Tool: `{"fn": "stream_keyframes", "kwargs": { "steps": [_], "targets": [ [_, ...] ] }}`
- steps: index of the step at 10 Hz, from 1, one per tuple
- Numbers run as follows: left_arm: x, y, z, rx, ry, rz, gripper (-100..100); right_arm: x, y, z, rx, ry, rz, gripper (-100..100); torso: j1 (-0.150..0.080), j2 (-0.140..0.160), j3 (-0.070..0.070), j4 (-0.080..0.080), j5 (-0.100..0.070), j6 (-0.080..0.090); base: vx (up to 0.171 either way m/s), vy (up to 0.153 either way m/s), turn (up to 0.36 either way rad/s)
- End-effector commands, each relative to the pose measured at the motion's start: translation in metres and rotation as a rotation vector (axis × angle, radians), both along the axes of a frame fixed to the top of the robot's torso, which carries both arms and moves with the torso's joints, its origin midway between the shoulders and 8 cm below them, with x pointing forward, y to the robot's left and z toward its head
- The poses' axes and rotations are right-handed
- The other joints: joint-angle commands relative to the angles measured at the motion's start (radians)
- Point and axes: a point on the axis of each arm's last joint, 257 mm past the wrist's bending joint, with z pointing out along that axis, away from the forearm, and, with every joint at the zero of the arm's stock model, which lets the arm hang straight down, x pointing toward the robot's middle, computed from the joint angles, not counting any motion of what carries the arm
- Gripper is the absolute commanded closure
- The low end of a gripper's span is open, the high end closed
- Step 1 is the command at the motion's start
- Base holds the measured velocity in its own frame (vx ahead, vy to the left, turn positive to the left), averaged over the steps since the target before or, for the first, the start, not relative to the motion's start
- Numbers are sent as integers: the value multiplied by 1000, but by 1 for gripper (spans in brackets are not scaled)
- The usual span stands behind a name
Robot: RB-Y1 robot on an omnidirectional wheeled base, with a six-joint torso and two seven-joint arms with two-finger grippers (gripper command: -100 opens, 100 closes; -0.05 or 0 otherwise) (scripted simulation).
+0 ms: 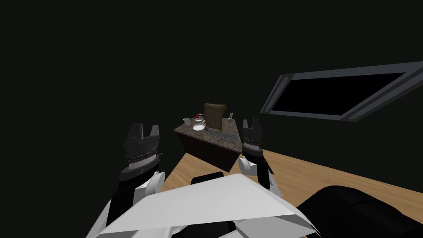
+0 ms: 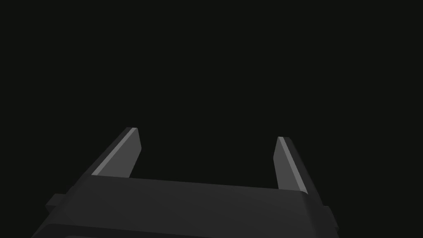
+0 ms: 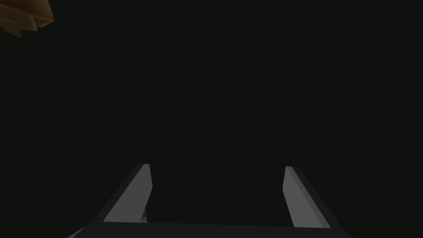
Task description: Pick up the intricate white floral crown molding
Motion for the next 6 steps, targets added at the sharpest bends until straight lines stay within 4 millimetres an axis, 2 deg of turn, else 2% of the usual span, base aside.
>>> {"fn": "stream_keyframes", "kwargs": {
  "steps": [1, 3, 5, 6],
  "targets": [
    [0, 0, 0, 0, 0, 0, 0, 7, 2, -7, -15, 33, 19, -100, 0, 0, 0, 0, 0, 0, -17, -12, -6],
    [0, 0, 0, 0, 0, 0, 0, 24, 4, -25, -27, 111, 50, -100, -2, 2, 1, 0, 0, 0, -47, -33, -2],
    [0, 0, 0, 0, 0, 0, 0, 48, 2, -56, -27, 231, 82, -100, -3, 4, 2, 1, -1, 0, -77, -34, 19],
    [0, 0, 0, 0, 0, 0, 0, 48, 2, -56, -26, 235, 82, -100, -3, 5, 3, 1, -1, 0, -67, -27, 6]
  ]
}}
